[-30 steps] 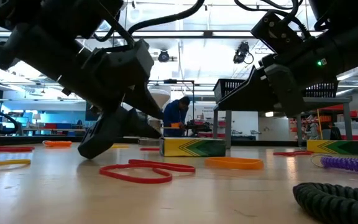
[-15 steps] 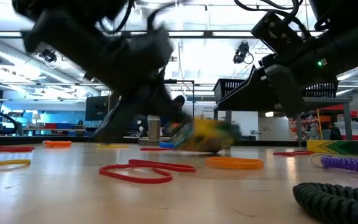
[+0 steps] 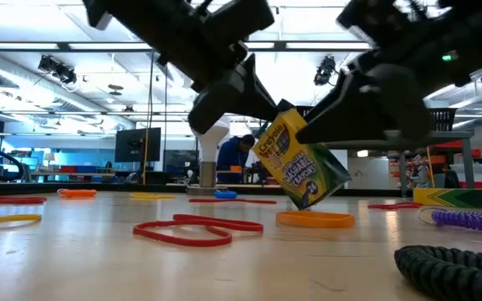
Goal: Pick & Place Office Desk Supplies
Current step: Put the yellow crayon box into the middle black basket on the shelf
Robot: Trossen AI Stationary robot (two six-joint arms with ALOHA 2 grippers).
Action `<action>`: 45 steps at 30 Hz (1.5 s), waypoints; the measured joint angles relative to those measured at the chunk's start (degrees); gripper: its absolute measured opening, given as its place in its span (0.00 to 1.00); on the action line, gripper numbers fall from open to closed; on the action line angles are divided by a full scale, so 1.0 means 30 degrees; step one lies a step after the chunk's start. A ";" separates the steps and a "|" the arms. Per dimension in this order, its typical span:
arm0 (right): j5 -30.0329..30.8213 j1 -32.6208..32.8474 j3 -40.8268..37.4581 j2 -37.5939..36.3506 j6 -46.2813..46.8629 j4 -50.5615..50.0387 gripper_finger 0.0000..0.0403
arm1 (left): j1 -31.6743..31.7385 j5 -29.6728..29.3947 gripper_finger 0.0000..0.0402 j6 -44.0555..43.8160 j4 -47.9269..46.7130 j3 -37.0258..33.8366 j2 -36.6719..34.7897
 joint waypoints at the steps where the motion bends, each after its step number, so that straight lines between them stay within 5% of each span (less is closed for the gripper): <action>1: -0.0020 -0.0233 0.0113 0.0000 0.0677 -0.0396 0.65 | 0.0053 0.0085 0.01 -0.0114 -0.0083 0.0123 0.0000; 6: -0.0568 -0.1459 0.0213 0.0000 0.2017 -0.1274 0.60 | 0.0041 0.0192 0.01 -0.0261 0.0027 0.0520 0.0000; 12: -0.1286 -0.1851 0.0213 0.0007 0.1841 -0.1166 0.40 | -0.0004 -0.0327 0.04 -0.1200 -0.0366 0.0520 0.0000; 18: -0.1427 -0.1827 -0.0597 -0.0038 0.1742 -0.0123 0.18 | -0.0460 -0.1025 0.23 -0.3450 -0.2349 0.0541 -0.1263; 24: -0.2356 -0.1977 -0.3570 -0.0754 0.0645 0.5433 0.18 | -0.1422 -0.0487 0.40 -0.7101 -0.3269 -0.0810 -0.3191; 28: -0.5320 -0.2546 -0.6174 -0.0874 -0.0430 1.2537 0.25 | -0.1440 0.0781 0.45 -0.8936 0.1019 -0.3860 -0.3247; 36: -0.9110 -0.3715 -0.7929 -0.0853 -0.0870 1.9831 0.21 | -0.0278 0.4280 0.50 -0.9481 1.8191 -0.9410 -0.1158; 40: -1.0044 -0.3808 -0.7310 -0.0852 -0.0952 2.0276 0.20 | 0.0640 0.5879 0.53 -0.9307 2.0988 -0.9238 0.0086; 45: -1.0143 -0.3764 -0.6805 -0.0845 -0.1397 2.0479 0.22 | 0.1116 0.6648 0.56 -0.8885 2.0712 -0.7873 0.1094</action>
